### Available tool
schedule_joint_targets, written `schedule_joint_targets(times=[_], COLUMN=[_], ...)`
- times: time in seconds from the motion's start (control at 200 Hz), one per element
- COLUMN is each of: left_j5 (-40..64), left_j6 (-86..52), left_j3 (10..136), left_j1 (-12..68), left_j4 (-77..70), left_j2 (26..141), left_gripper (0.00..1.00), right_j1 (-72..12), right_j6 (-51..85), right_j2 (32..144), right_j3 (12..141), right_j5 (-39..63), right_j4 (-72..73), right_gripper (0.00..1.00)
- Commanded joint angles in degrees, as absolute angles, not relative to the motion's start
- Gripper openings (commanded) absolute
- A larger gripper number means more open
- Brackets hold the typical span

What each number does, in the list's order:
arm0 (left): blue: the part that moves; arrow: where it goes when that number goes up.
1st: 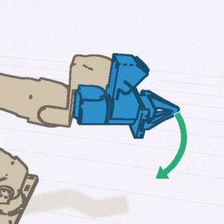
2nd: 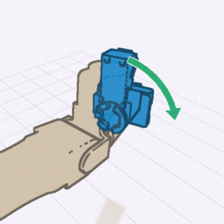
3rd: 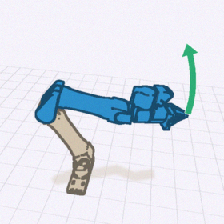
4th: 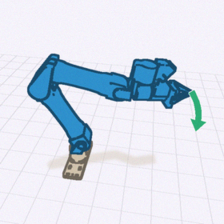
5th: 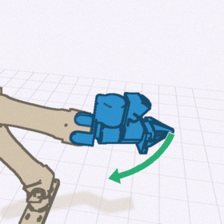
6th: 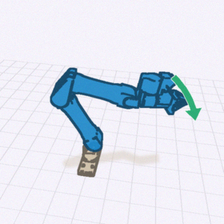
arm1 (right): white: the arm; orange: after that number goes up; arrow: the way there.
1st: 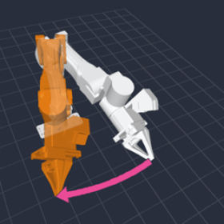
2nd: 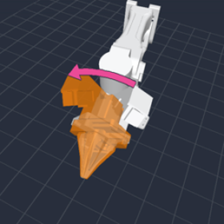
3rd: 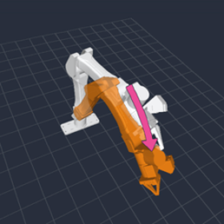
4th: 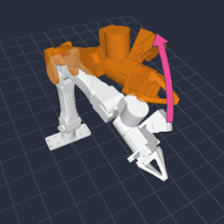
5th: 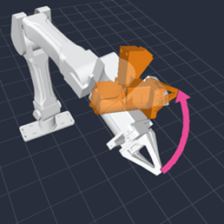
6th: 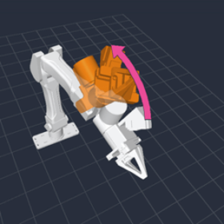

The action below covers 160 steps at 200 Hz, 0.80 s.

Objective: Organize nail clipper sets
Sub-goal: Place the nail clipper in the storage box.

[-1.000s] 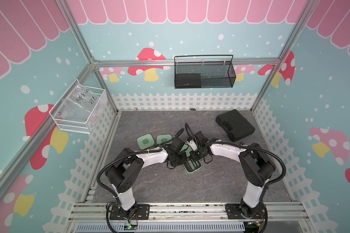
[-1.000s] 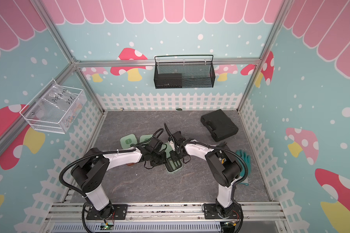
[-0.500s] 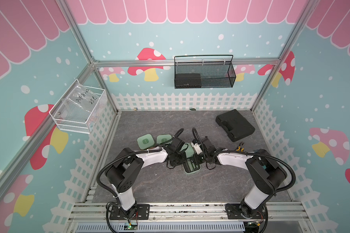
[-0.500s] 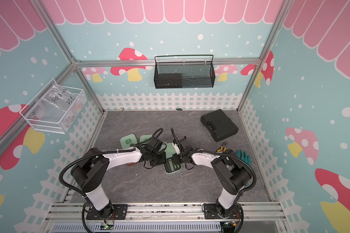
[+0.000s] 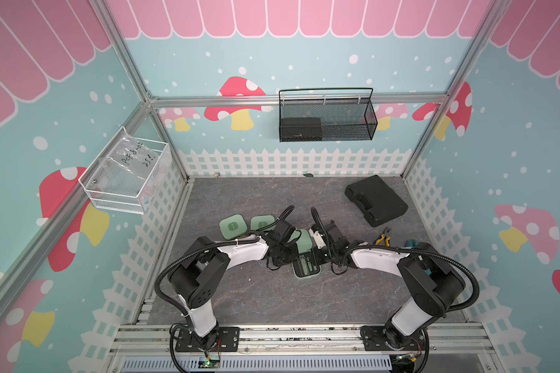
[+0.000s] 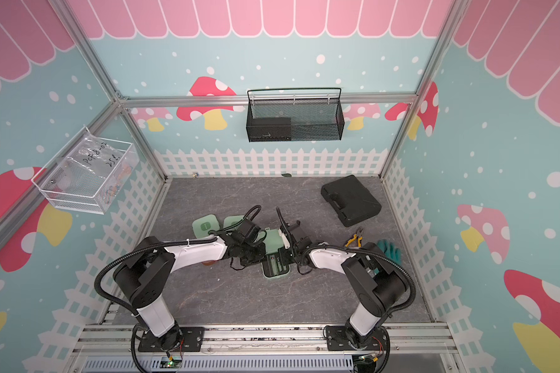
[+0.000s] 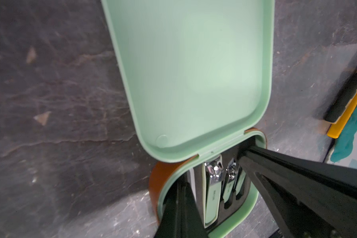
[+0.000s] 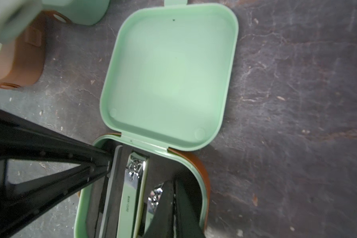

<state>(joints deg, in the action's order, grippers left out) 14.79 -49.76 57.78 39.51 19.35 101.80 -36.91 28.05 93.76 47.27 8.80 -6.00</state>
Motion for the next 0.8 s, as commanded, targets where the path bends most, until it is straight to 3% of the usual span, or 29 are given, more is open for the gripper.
schedule_joint_targets(times=[0.0,0.14,0.44,0.796], left_j5=[13.43,13.52,13.63,13.74], left_j6=[-50.62,-50.63,-50.54,-50.54], left_j3=[57.56,57.74,58.35,58.8], left_j1=[39.24,39.2,39.2,39.2], left_j4=[20.85,20.83,20.92,20.92], left_j2=[102.32,102.13,102.13,102.27], left_gripper=[0.0,0.0,0.0,0.0], right_j1=[-37.18,-37.19,-37.22,-37.29], right_j6=[25.11,23.82,25.13,25.82], right_j2=[89.64,86.65,87.05,90.82], right_j3=[53.6,56.72,50.5,50.61], right_j5=[6.62,6.53,7.21,8.17], right_j4=[-18.52,-23.35,-26.71,-25.85], right_gripper=[0.15,0.22,0.34,0.34])
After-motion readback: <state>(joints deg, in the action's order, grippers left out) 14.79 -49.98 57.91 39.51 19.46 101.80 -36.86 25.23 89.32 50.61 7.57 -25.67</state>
